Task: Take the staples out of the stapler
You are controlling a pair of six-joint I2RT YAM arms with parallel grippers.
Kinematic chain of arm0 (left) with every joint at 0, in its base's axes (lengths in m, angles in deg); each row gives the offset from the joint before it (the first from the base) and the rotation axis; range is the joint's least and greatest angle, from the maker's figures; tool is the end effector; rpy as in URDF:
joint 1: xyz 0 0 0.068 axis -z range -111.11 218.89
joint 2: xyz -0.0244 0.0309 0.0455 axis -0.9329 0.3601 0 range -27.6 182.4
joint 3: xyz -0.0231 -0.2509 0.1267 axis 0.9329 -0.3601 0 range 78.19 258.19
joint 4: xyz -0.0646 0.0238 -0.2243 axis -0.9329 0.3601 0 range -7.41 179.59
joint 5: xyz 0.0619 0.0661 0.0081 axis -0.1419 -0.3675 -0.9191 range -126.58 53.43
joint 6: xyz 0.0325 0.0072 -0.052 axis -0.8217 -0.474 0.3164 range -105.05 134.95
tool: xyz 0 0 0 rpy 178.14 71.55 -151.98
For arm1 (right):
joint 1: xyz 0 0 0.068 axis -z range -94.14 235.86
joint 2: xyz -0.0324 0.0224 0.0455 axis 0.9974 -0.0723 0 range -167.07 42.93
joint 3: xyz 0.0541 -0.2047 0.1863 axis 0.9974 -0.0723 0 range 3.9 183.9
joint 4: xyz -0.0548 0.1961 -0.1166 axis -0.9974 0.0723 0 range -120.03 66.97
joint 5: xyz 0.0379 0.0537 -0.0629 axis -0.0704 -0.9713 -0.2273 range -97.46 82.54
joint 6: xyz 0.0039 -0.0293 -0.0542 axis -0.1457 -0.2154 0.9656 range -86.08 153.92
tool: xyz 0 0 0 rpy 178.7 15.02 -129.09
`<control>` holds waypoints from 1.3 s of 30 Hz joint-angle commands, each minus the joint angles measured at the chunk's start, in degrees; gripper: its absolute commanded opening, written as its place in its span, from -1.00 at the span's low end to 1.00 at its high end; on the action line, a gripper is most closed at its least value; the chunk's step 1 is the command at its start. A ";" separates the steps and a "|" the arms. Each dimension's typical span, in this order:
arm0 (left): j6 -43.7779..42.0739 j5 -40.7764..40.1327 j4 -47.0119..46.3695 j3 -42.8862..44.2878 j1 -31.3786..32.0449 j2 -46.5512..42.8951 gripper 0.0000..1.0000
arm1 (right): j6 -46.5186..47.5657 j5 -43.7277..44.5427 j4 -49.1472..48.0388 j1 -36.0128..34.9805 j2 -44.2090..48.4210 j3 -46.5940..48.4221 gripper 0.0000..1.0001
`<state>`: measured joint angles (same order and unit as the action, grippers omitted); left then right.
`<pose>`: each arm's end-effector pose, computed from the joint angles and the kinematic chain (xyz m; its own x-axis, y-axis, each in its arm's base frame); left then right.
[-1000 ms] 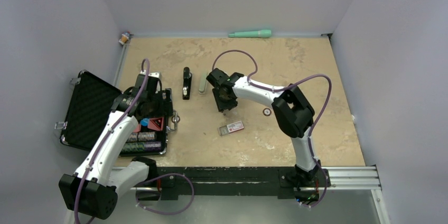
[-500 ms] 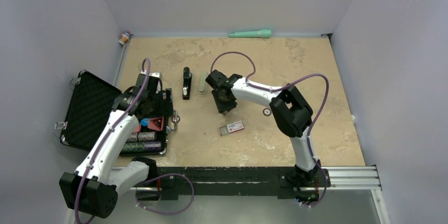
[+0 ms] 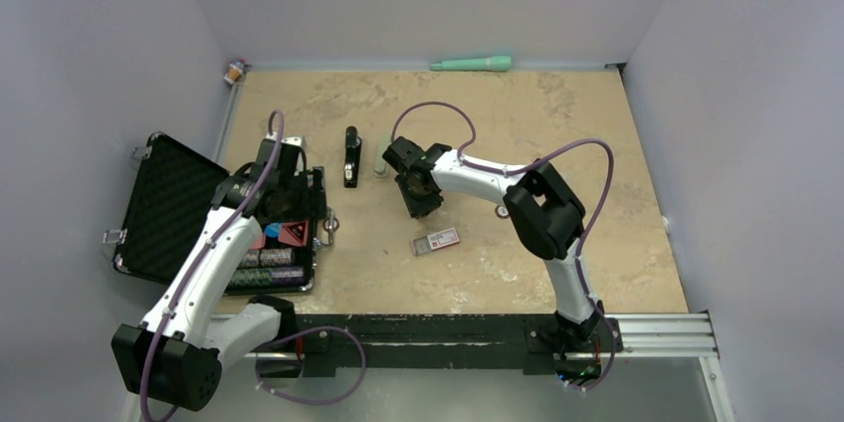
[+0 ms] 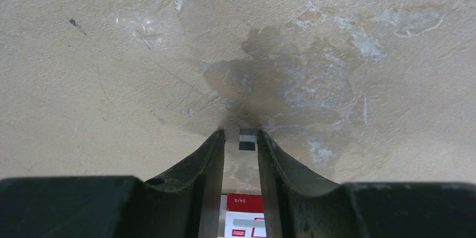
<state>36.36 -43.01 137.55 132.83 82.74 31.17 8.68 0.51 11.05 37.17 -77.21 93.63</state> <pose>0.1565 -0.0332 0.2885 -0.8419 -0.1661 -0.5134 -0.1348 0.9860 -0.0980 0.2770 0.3055 0.1784 -0.8710 -0.3515 -0.3432 -0.3797 0.9250 0.0164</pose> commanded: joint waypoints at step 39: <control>-1.21 -0.19 -1.15 0.73 0.64 0.50 0.68 | 0.09 1.88 1.79 -0.09 3.58 1.67 -0.90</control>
<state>36.36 -43.06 137.55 132.83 82.85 31.34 9.30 1.01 11.20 37.17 -77.36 93.96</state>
